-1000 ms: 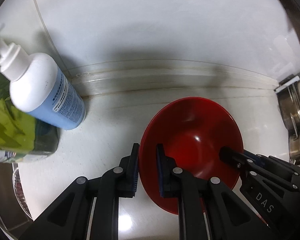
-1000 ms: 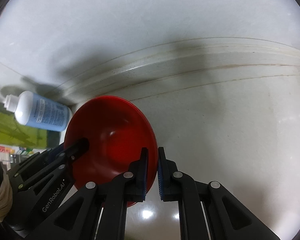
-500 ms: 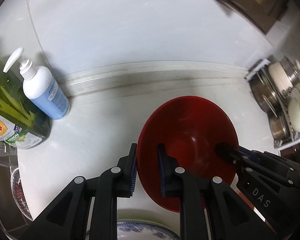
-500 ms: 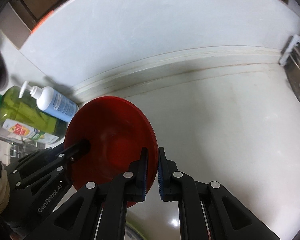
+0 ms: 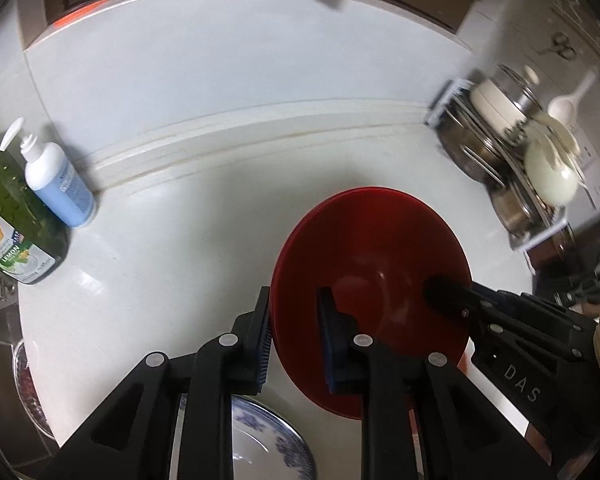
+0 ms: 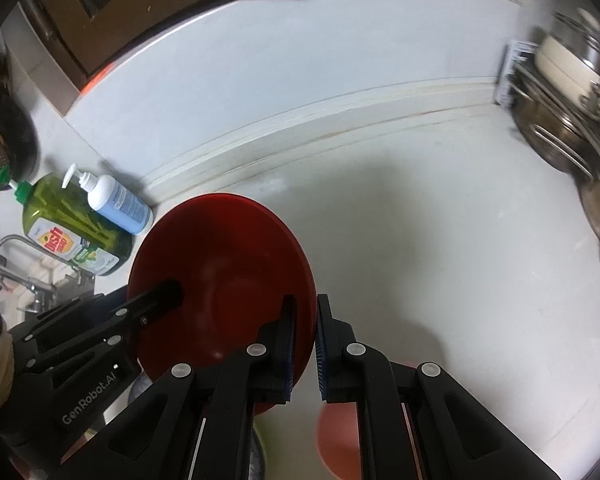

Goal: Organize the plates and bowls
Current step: 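Lift the red bowl with both tools and carry it to the pink bowl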

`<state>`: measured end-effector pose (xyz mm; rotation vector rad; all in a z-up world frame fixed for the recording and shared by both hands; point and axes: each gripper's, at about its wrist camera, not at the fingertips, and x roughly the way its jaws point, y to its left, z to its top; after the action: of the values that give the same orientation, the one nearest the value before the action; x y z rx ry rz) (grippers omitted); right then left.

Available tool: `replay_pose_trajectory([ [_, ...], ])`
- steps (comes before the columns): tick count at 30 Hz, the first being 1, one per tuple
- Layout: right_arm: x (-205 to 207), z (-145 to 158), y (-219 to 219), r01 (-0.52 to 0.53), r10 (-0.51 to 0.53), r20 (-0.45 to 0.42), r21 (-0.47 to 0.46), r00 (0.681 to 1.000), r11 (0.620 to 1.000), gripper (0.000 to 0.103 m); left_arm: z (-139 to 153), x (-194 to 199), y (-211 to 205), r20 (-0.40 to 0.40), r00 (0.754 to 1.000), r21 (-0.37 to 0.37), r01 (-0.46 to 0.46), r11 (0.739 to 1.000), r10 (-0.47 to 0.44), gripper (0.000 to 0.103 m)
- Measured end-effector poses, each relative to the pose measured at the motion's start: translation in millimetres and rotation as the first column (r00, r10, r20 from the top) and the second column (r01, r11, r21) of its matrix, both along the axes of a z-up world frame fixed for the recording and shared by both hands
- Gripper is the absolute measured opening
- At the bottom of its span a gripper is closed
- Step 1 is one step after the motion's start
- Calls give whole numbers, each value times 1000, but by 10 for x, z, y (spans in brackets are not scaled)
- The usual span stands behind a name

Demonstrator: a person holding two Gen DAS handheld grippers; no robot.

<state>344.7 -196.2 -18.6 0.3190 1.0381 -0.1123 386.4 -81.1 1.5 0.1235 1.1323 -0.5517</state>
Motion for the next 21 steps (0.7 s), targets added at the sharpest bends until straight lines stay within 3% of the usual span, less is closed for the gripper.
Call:
replay_pose_trajectory([
  [9, -555, 54, -319, 62, -61, 22, -8, 998, 998, 11, 24, -437, -283, -2, 997, -11, 78, 997, -78, 22],
  [21, -1047, -180, -618, 115, -115, -28, -10, 993, 993, 11, -264, -790, -532, -74, 990, 11, 121, 993, -120, 24],
])
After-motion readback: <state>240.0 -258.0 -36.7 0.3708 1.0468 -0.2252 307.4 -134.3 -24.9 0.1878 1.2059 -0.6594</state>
